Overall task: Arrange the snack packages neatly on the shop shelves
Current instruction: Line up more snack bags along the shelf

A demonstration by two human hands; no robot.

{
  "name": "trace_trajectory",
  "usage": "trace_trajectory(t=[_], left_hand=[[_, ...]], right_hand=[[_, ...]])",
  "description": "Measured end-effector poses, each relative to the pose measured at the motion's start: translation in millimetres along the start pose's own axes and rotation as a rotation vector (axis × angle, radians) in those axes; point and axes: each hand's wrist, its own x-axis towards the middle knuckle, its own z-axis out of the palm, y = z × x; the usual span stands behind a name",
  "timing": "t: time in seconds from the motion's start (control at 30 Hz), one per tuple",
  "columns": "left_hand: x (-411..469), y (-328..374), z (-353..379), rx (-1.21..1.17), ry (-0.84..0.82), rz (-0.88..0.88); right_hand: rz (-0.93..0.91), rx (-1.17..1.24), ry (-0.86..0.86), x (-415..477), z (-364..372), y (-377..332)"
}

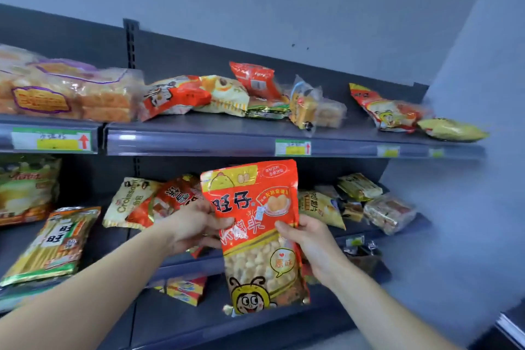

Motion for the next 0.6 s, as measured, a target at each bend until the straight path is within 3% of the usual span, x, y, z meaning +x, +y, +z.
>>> trace_trajectory(t=[0.3, 0.6], left_hand=[[51, 57, 169, -0.003, 0.059, 0.262], [130, 124, 261, -0.187, 0.019, 0.383]], right_hand=[[-0.124, 0.092, 0.124, -39, -156, -17], [-0.294, 0.093, 0.328, -3, -253, -40]])
